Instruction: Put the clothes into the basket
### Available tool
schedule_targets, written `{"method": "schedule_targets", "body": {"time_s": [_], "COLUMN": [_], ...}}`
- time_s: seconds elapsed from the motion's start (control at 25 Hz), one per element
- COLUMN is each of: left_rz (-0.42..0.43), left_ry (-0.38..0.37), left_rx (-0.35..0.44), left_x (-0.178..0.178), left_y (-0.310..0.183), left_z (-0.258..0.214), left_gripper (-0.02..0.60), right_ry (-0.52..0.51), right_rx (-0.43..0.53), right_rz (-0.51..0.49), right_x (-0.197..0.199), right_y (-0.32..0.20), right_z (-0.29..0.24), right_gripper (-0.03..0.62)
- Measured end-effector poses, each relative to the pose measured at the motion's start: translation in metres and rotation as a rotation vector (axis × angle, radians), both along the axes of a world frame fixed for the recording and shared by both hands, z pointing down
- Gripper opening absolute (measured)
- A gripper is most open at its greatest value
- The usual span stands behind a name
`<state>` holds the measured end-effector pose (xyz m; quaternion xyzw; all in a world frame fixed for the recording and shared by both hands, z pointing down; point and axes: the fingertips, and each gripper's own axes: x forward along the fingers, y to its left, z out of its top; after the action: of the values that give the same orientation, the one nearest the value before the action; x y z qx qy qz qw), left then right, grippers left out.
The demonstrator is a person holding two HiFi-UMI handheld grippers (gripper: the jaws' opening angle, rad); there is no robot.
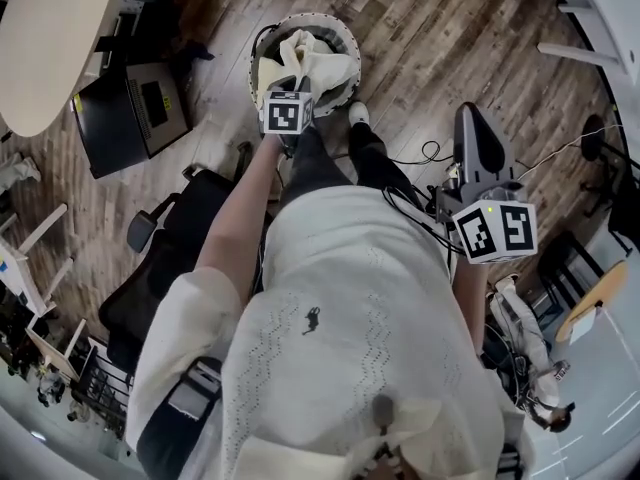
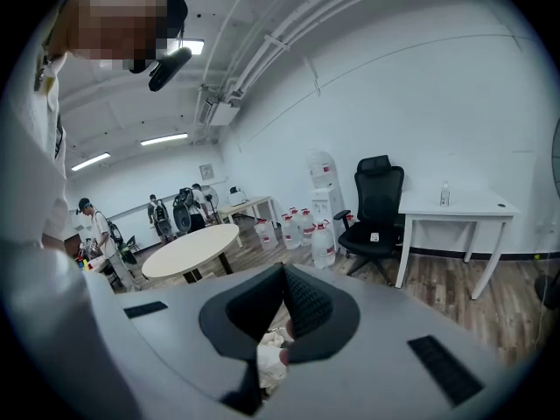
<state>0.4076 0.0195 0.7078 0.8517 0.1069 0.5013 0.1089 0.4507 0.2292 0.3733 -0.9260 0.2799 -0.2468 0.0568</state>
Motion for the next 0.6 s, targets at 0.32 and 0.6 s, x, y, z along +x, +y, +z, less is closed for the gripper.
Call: {"method": "schedule_targets", "body": {"time_s": [0.32, 0.6], "left_rz": [0.022, 0.03], "left_ry": [-0.091, -0.12], "left_rx": [0.03, 0.071], "left_x": [0.001, 0.012], "left_y": [0.004, -0.007], "left_z": [0.055, 0.078], "left_gripper": [0.044, 0.044], "right_ry": [-0.044, -0.075], "right_rx": [-0.013, -0.026], "right_rz": [0.003, -0.006], "right_x": [-0.001, -0.002], "right_y": [0.004, 0.001], "right_z": [0.027, 0.043], "right_gripper": [0.009, 0.009]}}
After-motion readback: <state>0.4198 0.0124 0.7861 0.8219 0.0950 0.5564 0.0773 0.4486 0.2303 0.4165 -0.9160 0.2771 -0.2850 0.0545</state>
